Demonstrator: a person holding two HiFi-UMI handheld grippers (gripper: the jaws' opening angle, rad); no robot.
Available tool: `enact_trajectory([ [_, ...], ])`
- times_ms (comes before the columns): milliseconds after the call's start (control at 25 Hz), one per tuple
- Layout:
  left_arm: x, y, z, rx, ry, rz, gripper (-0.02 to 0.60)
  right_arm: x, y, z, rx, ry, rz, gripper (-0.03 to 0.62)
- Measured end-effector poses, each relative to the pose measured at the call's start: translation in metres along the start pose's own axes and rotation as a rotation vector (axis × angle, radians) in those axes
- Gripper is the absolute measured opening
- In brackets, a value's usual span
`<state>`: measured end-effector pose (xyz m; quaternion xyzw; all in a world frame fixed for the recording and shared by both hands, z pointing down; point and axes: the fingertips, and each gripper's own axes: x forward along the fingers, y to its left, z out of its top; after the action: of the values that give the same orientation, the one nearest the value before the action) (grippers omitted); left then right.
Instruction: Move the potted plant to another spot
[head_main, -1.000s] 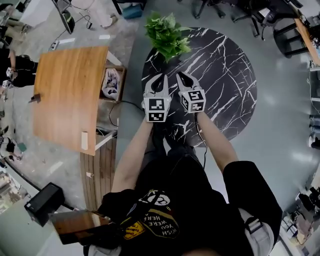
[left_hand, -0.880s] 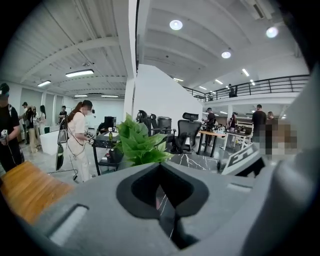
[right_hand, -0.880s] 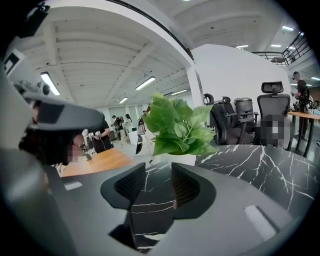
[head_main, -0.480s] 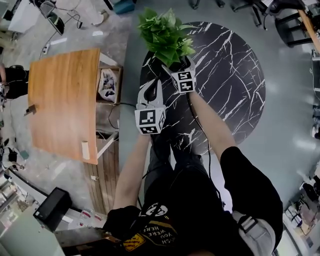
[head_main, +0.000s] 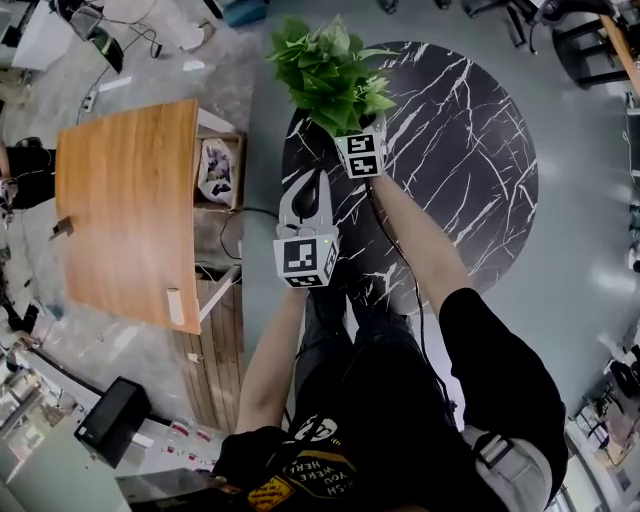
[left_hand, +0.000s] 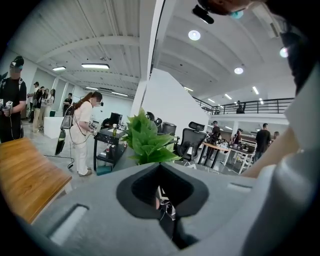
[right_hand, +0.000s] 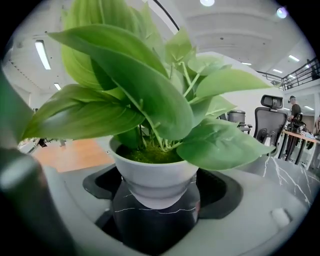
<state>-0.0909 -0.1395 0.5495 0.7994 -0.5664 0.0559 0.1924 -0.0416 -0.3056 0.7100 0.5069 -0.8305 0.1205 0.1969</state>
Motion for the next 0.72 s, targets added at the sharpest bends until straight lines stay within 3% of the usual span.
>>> enact_trajectory([
  [320, 0.000, -0.011, -0.001, 0.010, 0.003, -0.037, 0.005, -0.010, -0.033, 0.001, 0.025, -0.003, -0.064, 0.471],
  [720, 0.019, -0.054, -0.011, 0.041, 0.028, -0.124, 0.005, -0.062, -0.160, -0.026, 0.098, 0.003, -0.245, 0.471],
])
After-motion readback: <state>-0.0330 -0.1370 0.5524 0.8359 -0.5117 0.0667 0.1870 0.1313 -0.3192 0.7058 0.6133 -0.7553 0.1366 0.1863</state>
